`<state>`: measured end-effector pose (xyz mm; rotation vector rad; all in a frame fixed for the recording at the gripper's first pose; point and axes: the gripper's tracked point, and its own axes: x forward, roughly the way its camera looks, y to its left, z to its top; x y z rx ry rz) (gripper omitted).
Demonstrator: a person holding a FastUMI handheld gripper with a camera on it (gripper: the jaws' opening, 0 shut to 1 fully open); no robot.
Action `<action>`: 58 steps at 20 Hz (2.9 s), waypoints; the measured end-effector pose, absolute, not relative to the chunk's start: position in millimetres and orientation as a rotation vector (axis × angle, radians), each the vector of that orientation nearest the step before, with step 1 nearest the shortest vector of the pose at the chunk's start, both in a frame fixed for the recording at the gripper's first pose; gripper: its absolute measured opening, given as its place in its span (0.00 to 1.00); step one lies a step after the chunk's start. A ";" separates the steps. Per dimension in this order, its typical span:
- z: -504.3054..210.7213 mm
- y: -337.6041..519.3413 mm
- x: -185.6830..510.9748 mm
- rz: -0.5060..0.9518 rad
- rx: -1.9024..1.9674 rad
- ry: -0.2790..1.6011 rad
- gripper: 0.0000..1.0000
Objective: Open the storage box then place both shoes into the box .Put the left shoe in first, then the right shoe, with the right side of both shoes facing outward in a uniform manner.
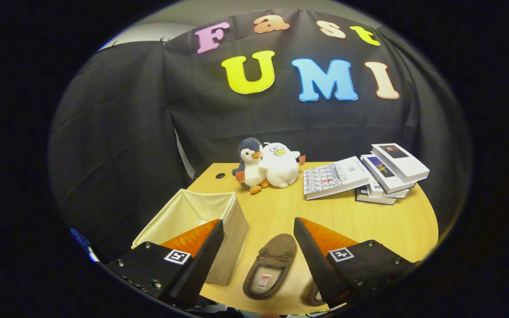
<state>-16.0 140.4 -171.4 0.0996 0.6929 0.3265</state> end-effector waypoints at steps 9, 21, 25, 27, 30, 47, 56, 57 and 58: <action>-244.3 119.1 -27.4 0.313 0.107 0.841 0.98; -326.1 112.4 -59.4 0.332 0.055 1.037 0.98; -353.4 116.8 -66.4 0.318 0.091 1.126 0.98; -363.9 117.0 -67.5 0.298 0.100 1.154 0.98; -373.9 119.6 -67.3 0.283 0.095 1.186 0.89; -351.5 129.3 -69.2 0.159 0.387 1.275 0.00; -278.1 130.8 -39.0 0.157 0.521 1.183 0.00; -269.2 132.3 -35.1 0.158 0.532 1.169 0.00; -260.5 134.5 -32.3 0.163 0.541 1.161 0.00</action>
